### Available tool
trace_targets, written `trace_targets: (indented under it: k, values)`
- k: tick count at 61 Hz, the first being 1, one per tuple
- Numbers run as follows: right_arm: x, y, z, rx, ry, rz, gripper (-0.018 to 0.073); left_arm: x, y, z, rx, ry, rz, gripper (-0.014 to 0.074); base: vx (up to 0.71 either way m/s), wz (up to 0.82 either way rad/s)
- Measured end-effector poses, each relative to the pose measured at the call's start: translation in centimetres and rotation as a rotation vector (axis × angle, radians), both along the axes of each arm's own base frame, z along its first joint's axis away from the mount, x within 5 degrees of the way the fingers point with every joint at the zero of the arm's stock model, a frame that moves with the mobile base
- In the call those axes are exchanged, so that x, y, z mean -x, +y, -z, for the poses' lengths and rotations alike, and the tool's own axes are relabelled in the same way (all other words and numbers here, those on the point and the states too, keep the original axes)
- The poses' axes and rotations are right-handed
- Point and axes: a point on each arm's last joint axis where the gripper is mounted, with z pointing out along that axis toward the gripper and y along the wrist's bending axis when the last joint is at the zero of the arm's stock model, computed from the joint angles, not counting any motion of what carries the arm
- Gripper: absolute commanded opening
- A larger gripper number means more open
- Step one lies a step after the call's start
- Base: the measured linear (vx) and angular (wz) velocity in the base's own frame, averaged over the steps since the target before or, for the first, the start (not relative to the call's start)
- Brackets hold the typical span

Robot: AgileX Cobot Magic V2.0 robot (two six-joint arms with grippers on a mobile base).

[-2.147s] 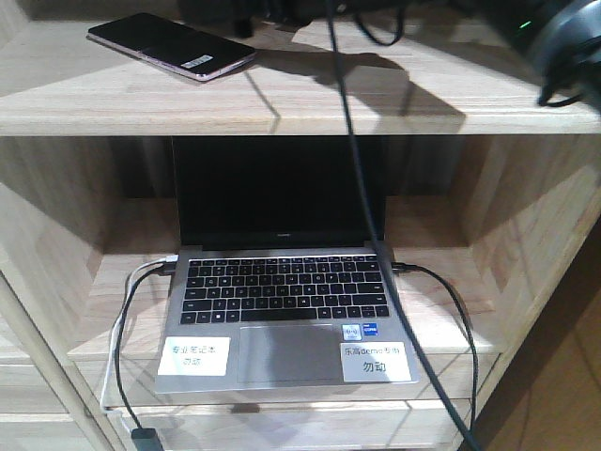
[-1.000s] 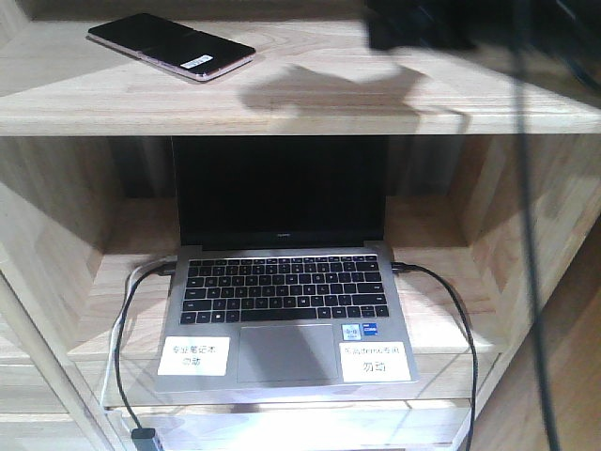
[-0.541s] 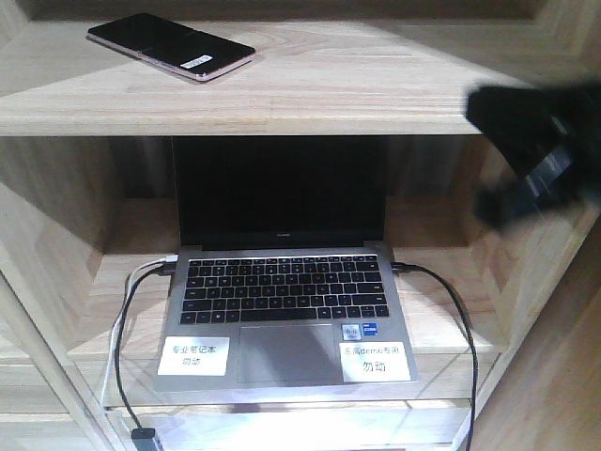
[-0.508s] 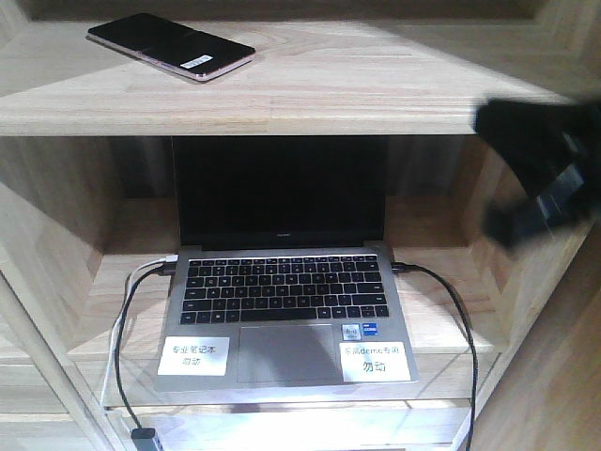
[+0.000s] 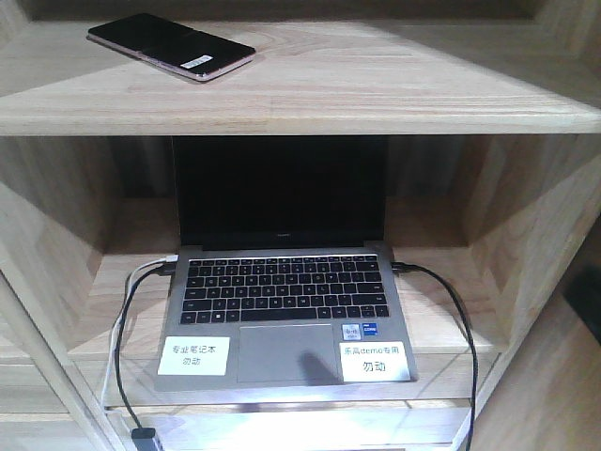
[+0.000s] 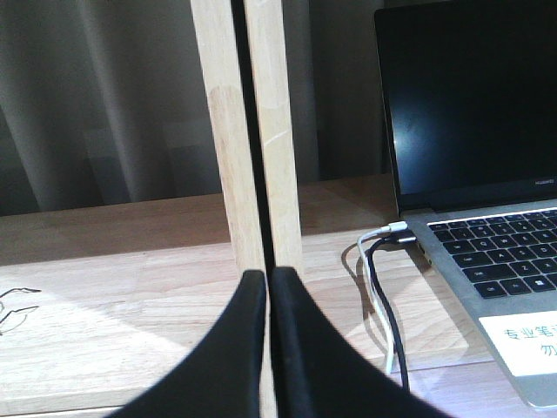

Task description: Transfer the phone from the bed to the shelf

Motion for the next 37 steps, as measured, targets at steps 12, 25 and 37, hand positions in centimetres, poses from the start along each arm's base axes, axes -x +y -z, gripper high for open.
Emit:
trace_targets:
  k: [12, 25, 37]
  values:
    - [1.7, -0.7, 2.2, -0.022, -0.043, -0.001, -0.0004, 0.0, 0.0, 0.0, 0.0, 0.0, 0.0, 0.0001, 0.0, 0.0]
    - [2.0, -0.8, 2.7, -0.025, -0.05, -0.002, -0.0004, 0.0, 0.0, 0.0, 0.0, 0.0, 0.0, 0.0001, 0.0, 0.0]
    - [2.0, -0.8, 2.7, -0.025, -0.05, -0.002, -0.0004, 0.0, 0.0, 0.0, 0.0, 0.0, 0.0, 0.0001, 0.0, 0.0]
